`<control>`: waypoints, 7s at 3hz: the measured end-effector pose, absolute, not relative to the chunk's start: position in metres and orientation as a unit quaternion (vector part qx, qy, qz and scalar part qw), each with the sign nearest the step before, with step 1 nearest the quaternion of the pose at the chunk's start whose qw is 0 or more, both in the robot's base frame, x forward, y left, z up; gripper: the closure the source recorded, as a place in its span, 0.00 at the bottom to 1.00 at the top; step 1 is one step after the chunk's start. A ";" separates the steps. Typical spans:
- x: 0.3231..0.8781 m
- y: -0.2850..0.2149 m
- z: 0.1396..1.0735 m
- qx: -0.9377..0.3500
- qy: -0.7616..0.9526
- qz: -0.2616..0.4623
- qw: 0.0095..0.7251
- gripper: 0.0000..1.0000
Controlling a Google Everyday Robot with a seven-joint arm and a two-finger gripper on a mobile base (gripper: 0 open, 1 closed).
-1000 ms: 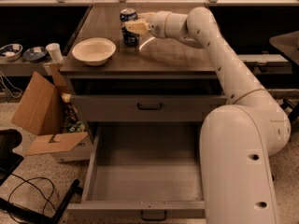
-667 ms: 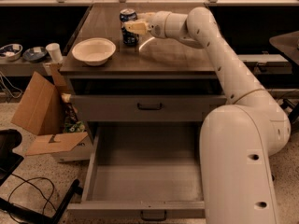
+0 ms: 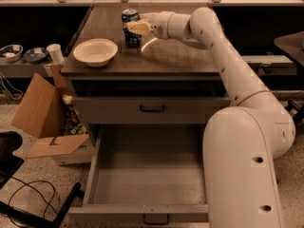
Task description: Place pepsi can into middle drawer
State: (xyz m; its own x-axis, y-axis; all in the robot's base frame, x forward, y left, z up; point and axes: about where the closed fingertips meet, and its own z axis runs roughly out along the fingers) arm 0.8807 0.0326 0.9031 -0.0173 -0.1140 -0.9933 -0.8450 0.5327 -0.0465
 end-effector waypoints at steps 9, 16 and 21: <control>0.884 0.068 0.920 -0.399 0.613 0.315 0.604 0.70; 0.667 -0.060 1.089 -0.382 0.582 0.252 0.672 1.00; 0.609 -0.071 0.748 -0.251 0.696 0.331 0.585 1.00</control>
Offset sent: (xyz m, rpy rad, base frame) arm 0.0000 0.0000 0.0000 0.0000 0.0000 0.0000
